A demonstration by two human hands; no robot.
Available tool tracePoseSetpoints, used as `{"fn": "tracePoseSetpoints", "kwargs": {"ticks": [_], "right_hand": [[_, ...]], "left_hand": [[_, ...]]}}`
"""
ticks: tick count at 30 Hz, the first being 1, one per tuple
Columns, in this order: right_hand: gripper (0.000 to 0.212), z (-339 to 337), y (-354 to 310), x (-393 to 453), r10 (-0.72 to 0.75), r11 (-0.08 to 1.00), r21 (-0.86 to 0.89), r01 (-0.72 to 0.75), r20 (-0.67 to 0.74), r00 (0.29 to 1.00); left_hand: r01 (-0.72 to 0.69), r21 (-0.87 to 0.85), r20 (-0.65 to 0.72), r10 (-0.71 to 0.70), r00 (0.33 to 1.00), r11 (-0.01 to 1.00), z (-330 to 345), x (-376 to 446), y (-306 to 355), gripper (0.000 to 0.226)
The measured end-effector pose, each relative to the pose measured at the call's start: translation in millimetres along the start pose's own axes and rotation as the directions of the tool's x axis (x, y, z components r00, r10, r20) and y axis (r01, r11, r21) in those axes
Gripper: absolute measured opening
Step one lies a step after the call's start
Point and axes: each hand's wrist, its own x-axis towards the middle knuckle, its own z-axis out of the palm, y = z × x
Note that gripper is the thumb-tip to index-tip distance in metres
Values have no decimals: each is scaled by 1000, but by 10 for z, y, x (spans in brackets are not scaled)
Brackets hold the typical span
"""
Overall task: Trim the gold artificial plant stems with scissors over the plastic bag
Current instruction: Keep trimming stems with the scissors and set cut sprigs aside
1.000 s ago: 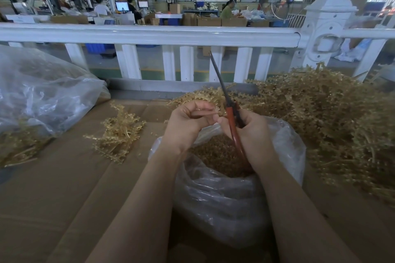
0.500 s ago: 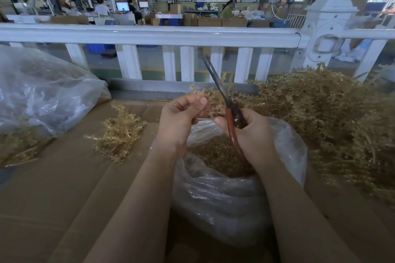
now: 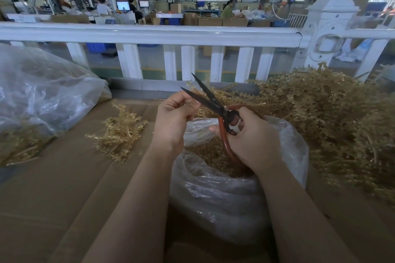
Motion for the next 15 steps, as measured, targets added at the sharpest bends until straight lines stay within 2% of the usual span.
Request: {"fn": "tracePoseSetpoints", "kwargs": {"ticks": [4,9,15], "right_hand": [[71,-13,-1,5,-8,998,-70,7,-17,1000],[64,-8,9,2,13,998,-59,-14,-18,1000],[73,-17,-3,-10,-5,1000,-23,4,-43,999]], "left_hand": [[18,29,5,-19,1000,999,11,-6,6,41],[17,-31,17,-17,1000,999,15,-17,20,33],[12,-59,33,-10,999,998,10,-16,9,22]]}}
